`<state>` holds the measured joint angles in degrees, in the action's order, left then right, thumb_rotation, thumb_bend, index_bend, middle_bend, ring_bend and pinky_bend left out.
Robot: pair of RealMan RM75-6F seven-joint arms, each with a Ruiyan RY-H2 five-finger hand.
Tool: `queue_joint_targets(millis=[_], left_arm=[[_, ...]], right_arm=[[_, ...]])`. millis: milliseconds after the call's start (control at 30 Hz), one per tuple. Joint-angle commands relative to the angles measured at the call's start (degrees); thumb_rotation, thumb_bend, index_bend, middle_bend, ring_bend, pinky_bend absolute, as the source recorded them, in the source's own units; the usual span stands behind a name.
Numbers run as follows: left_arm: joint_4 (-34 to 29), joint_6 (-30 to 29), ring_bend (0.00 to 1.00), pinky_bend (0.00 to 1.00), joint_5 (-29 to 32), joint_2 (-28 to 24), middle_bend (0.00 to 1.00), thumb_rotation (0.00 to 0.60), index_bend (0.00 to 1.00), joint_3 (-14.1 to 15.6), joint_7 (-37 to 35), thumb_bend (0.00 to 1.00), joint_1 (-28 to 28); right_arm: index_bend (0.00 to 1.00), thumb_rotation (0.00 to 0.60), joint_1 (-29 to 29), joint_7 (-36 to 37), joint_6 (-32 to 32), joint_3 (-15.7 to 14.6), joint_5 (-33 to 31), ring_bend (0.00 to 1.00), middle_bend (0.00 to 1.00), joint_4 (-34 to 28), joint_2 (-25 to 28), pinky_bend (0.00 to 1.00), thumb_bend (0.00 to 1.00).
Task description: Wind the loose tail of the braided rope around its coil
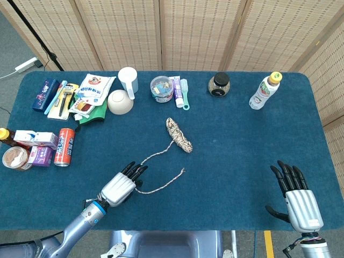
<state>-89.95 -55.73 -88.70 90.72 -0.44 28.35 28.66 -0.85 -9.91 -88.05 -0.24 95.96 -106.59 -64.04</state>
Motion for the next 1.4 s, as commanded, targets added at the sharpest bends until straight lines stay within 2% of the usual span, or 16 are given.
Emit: queue_joint_targets(millis=[33,333,667,967,1400], left_arm=[[0.7,-0.1,0.0,0.0,0.8,0.9,0.0,0.6,0.41,0.2,0.0,0.39,0.0],[1.9,-0.7,0.0,0.0,1.6,2.2,0.0,0.6,0.42,0.7,-0.3,0.39,0.6],[3.2,-1.7,0.0,0.0,2.1,3.7,0.0,0.6,0.52,1.2,0.5,0.4,0.8],[4.3,-2.5,0.0,0.0,2.7,4.9,0.0,0.6,0.56,1.3,0.9,0.48,1.0],[2.5,-4.6,0.0,0.0,2.4,2.5,0.0,0.6,0.57,1.0,-0.5,0.5,1.0]], right_arm=[[0.0,0.6,0.0,-0.1,0.1,0.0,0.0,0.0,0.0,0.0,0.0,0.0,0.0],[0.0,0.6,-0.1,-0.1,0.3,-0.1,-0.1,0.0,0.0,0.1,-0.2,0.0,0.0],[0.0,0.6,-0.1,0.3,0.0,-0.1,0.0,0.0,0.0,0.2,-0.2,0.0,0.0],[0.0,0.6,-0.2,0.8,0.2,-0.2,0.0,0.0,0.0,0.2,-0.1,0.0,0.0],[0.0,0.6,-0.3,0.5,0.5,-0.3,-0.1,0.0,0.0,0.3,-0.2,0.0,0.0]])
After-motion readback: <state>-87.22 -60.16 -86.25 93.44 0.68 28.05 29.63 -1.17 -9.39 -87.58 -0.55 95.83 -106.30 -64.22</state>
